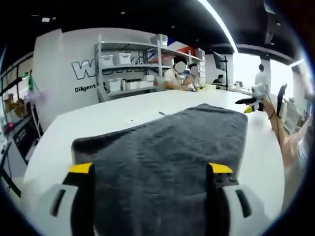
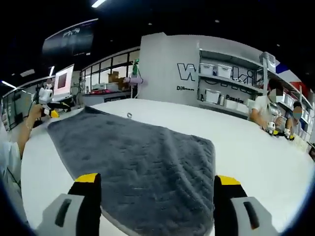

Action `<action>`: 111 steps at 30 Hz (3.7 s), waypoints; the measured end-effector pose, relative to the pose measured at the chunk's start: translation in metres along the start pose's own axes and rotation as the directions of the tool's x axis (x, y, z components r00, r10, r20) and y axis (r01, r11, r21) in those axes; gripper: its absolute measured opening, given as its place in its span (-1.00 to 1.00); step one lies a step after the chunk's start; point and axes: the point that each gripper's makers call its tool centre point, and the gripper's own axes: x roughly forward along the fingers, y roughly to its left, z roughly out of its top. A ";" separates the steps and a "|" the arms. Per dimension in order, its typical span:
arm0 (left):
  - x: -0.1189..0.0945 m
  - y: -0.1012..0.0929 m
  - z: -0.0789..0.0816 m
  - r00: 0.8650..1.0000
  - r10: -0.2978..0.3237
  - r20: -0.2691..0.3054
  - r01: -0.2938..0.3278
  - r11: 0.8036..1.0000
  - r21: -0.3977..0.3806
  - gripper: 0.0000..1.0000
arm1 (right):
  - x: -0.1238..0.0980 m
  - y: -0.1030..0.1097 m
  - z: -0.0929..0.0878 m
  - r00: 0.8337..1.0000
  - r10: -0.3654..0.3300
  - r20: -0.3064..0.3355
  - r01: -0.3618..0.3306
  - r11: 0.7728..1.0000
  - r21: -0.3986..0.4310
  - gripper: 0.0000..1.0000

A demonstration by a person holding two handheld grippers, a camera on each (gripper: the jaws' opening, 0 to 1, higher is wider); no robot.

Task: Fold the towel on the table until its edges align and the towel forms a compact rectangular stack.

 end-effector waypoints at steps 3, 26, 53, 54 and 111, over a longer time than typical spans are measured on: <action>0.004 -0.001 0.000 1.000 -0.004 0.004 0.004 1.000 -0.022 0.98 | 0.001 0.004 0.001 1.000 0.007 -0.001 -0.007 1.000 -0.001 0.99; 0.077 0.049 0.011 0.997 0.040 -0.066 -0.050 0.986 -0.160 0.99 | 0.003 0.020 0.013 0.997 0.072 0.039 -0.070 0.997 -0.036 0.99; 0.149 0.108 0.000 0.987 0.149 -0.066 -0.161 0.950 -0.269 0.99 | 0.002 0.081 0.020 0.962 0.273 0.027 -0.264 0.948 -0.177 0.99; 0.150 0.108 -0.003 0.987 0.147 -0.062 -0.159 0.948 -0.277 0.99 | 0.002 0.082 0.019 0.962 0.273 0.022 -0.265 0.947 -0.179 0.99; -0.061 -0.088 -0.022 0.991 -0.122 0.051 0.122 0.993 0.010 0.99 | -0.027 0.068 -0.028 0.973 0.210 -0.097 -0.222 0.964 -0.145 0.99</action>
